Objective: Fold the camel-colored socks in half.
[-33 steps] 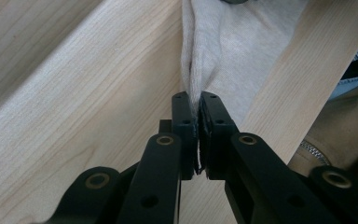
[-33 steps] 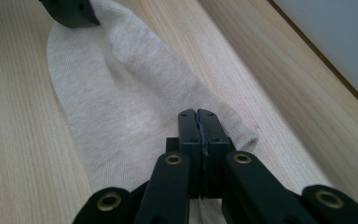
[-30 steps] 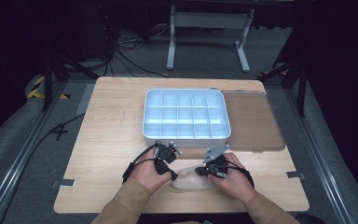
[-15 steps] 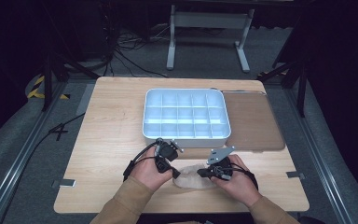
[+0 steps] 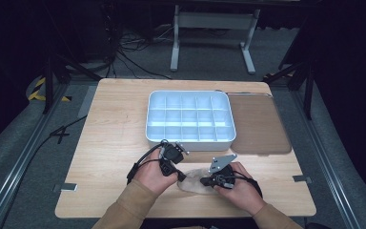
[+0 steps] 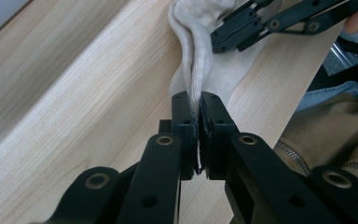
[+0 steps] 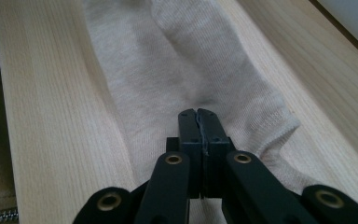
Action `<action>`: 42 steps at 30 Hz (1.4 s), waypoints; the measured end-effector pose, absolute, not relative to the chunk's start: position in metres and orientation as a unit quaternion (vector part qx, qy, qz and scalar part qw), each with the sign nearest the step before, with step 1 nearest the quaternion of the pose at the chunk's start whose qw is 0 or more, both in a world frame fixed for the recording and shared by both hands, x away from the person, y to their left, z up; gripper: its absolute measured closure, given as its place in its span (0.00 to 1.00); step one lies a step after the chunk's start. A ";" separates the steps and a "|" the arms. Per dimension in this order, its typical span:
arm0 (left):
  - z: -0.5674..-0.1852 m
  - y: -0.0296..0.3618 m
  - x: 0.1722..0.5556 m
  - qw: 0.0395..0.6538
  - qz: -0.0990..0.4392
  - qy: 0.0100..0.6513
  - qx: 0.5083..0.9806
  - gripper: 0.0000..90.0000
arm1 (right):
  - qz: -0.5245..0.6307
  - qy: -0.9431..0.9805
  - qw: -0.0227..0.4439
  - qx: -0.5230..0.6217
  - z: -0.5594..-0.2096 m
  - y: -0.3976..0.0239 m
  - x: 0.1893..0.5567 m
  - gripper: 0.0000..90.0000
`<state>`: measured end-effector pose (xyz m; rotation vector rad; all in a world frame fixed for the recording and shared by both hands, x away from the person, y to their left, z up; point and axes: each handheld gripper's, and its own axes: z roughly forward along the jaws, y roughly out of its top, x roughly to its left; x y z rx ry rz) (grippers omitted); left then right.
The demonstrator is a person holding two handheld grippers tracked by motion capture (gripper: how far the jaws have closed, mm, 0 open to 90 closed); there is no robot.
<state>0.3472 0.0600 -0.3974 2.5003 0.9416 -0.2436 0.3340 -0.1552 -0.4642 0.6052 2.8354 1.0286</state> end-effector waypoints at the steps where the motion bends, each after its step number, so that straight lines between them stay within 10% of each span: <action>1: -0.395 0.058 0.347 0.231 -0.086 0.336 0.909 0.95 | 0.337 0.920 0.031 0.196 -0.464 -0.154 0.333 1.00; 42: -0.386 0.046 0.349 0.255 -0.109 0.334 0.901 0.95 | 0.330 0.924 0.029 0.191 -0.463 -0.169 0.341 1.00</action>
